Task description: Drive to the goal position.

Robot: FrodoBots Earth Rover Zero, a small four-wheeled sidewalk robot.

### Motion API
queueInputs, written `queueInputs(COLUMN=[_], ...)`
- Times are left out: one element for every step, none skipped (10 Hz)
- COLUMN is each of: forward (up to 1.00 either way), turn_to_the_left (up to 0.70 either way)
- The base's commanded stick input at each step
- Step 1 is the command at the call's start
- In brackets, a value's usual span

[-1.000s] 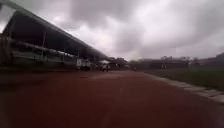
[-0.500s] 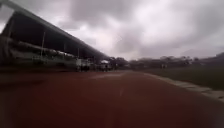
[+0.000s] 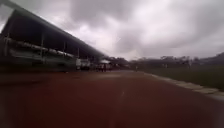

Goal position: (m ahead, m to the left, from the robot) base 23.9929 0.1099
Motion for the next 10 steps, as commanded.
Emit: queueInputs(forward=[0.5, 0.5, 0.5, 0.5, 0.5, 0.5, 0.5, 0.5, 0.5, 0.5], turn_to_the_left=[0.0, 0.0, 0.0, 0.0, 0.0, 0.0, 0.0, 0.0, 0.01, 0.01])
